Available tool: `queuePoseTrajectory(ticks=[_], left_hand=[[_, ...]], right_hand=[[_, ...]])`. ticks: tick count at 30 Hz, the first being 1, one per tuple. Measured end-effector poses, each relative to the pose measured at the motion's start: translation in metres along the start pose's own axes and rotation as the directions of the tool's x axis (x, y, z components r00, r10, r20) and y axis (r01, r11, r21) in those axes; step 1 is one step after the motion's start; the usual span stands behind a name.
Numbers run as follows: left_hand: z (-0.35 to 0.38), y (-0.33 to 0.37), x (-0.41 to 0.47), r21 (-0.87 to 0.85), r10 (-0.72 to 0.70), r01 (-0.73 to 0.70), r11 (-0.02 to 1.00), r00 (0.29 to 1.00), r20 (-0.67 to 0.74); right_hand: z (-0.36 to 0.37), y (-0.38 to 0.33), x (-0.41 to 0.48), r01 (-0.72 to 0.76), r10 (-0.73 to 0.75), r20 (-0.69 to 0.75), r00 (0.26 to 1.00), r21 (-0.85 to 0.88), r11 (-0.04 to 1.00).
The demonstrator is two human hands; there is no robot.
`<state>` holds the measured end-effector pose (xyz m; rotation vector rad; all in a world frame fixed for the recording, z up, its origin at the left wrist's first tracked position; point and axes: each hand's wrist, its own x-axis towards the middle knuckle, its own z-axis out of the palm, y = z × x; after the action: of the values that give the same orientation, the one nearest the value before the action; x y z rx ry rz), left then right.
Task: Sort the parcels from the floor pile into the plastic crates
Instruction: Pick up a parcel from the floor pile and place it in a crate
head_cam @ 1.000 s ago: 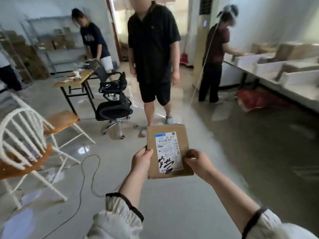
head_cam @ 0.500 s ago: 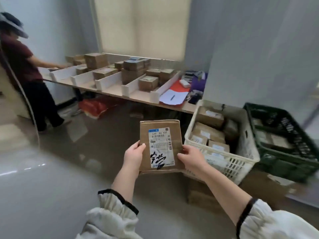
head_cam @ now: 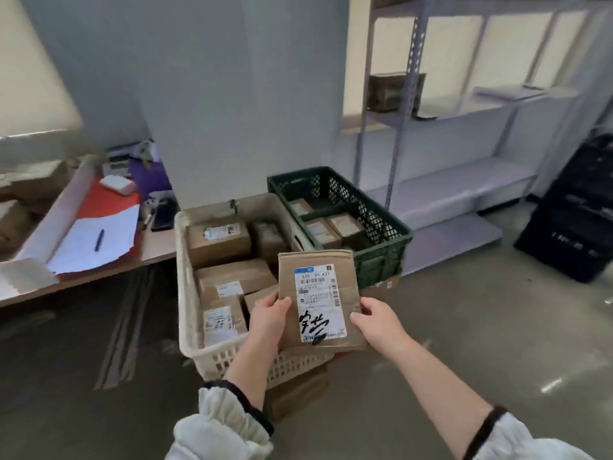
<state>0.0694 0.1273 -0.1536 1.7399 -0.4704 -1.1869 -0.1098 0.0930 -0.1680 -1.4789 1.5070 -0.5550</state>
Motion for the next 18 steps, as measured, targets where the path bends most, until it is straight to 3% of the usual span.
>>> queuePoseTrajectory(ticks=[8,12,18], left_hand=[[0.033,0.04,0.093,0.174,0.005,-0.039,0.984,0.981,0.193],[0.054,0.042,0.127,0.211,-0.023,-0.033,0.977,0.966,0.256],[0.091,0.066,0.197,0.191,-0.015,-0.035,0.981,0.967,0.254]], right_hand=[[0.015,-0.012,0.06,-0.127,0.155,-0.21,0.965,0.14,0.982],[0.01,-0.012,0.085,-0.183,0.225,-0.245,0.943,0.183,0.966],[-0.011,-0.031,0.157,-0.172,0.216,-0.27,0.938,0.178,0.969]])
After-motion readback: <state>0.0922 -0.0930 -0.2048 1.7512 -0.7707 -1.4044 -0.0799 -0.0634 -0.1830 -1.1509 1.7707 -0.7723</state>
